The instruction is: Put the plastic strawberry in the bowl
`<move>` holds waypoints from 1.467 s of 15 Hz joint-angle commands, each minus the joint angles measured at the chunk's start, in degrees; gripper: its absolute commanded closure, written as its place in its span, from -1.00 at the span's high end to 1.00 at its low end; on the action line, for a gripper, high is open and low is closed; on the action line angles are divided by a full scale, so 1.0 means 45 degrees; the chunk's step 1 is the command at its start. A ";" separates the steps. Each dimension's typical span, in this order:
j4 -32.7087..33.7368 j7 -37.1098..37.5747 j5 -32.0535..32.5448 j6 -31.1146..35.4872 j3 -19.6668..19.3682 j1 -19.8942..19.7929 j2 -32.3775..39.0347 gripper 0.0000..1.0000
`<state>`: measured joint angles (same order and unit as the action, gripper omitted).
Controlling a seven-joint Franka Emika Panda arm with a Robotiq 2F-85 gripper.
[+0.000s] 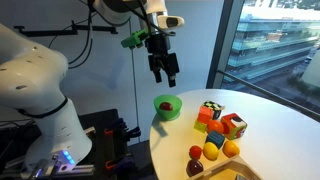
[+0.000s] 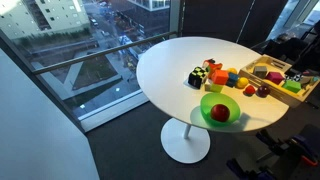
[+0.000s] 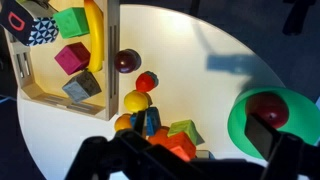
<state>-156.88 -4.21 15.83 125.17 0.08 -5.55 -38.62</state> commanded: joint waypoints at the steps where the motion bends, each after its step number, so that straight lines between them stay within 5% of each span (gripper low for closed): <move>1: 0.0029 0.0049 0.0056 -0.0057 -0.0084 0.0098 -0.0003 1.00; 17: 0.0029 0.0050 0.0056 -0.0057 -0.0084 0.0098 -0.0003 1.00; 22: 0.0693 0.0599 -0.0139 0.0131 -0.0101 -0.0030 0.1118 1.00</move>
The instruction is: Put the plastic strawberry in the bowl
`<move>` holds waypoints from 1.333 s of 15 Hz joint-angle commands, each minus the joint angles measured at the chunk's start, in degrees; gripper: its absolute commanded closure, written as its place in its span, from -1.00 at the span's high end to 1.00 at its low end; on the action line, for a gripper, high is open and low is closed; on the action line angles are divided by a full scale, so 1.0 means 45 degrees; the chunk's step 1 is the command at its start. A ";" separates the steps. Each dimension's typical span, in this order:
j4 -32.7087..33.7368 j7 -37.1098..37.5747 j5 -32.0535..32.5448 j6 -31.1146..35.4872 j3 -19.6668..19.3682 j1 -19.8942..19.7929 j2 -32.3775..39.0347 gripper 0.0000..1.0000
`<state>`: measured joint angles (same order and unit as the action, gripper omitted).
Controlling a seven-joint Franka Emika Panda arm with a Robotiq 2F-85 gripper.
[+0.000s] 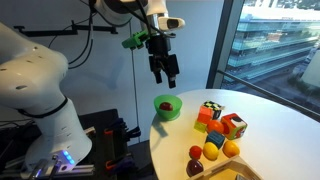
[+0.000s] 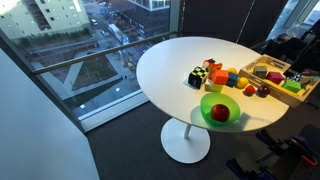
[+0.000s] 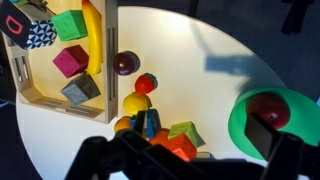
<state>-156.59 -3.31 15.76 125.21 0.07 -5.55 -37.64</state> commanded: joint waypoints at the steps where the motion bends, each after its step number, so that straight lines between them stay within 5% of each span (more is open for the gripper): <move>1: 0.0802 0.0558 -0.0144 0.0184 -0.0111 -0.0077 0.1213 1.00; 20: 0.2985 0.1102 -0.1343 0.1176 -0.1592 -0.0573 0.6747 1.00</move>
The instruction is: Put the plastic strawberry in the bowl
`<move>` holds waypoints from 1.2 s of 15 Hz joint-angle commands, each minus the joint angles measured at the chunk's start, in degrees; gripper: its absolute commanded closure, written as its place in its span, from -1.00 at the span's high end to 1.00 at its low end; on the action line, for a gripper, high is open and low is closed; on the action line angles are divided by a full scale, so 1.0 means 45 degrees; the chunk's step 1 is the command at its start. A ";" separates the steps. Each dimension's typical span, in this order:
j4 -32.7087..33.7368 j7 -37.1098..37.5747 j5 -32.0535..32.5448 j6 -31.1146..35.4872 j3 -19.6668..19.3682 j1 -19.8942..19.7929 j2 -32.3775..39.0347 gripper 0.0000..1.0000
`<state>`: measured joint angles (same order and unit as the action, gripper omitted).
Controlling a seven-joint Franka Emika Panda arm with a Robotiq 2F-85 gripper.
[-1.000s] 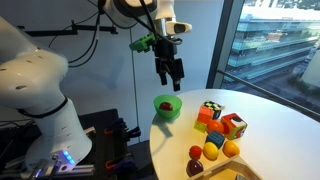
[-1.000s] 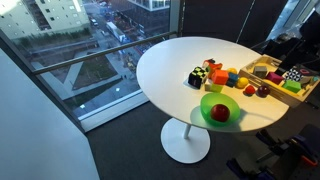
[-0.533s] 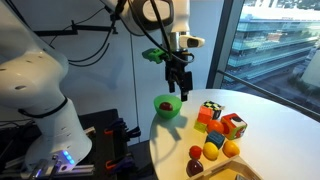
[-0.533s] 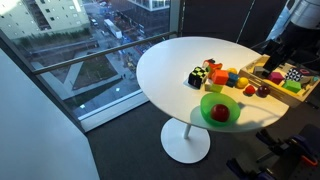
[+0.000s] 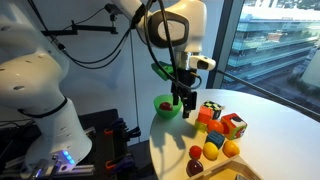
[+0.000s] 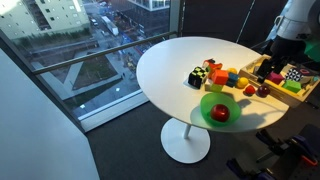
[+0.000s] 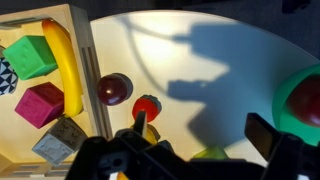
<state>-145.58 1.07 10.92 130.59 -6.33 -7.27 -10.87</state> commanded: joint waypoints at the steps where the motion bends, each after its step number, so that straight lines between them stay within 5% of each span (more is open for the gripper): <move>1: 0.0608 0.0001 -0.0421 0.0000 -0.0278 -0.0235 0.1023 1.00; 9: 0.0809 0.0068 -0.0418 0.2158 -0.0846 -0.0620 0.2661 1.00; 18: 0.0683 -0.0004 -0.0352 0.2208 -0.0863 -0.0569 0.2694 1.00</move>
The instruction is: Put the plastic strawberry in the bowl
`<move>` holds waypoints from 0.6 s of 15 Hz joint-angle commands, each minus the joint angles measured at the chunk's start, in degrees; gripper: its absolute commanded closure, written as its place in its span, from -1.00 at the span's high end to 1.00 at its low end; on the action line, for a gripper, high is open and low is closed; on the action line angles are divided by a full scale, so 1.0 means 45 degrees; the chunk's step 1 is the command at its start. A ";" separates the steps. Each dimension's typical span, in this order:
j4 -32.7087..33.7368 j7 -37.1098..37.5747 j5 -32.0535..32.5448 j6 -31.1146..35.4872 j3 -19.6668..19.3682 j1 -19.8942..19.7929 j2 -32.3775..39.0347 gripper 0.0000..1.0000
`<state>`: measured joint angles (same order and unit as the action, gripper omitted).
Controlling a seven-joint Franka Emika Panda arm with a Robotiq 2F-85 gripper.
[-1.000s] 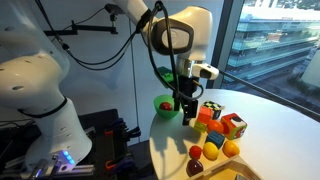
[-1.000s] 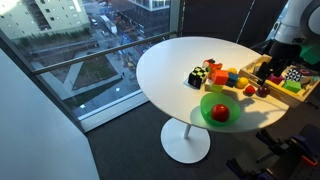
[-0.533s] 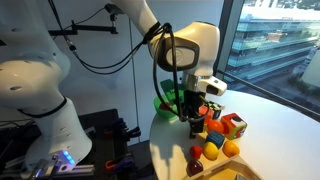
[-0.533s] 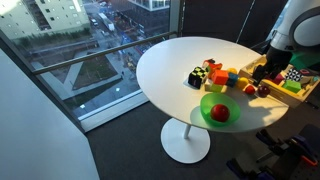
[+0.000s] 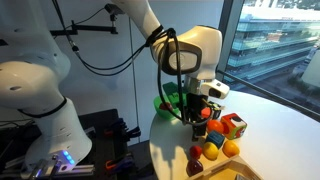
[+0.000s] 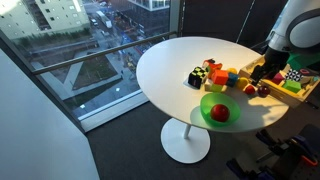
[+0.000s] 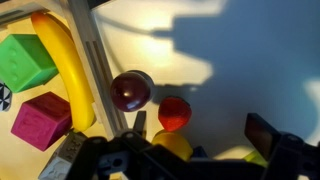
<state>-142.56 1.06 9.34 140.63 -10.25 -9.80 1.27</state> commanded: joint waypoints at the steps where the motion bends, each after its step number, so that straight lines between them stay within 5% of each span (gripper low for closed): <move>1: 0.0010 -0.0015 -0.0057 0.0083 0.0011 -0.0009 0.0071 1.00; 9: 0.0036 0.0214 0.0235 0.1642 -0.0052 0.0034 0.1247 1.00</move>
<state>-142.77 1.06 9.50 145.70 -10.24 -9.77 4.72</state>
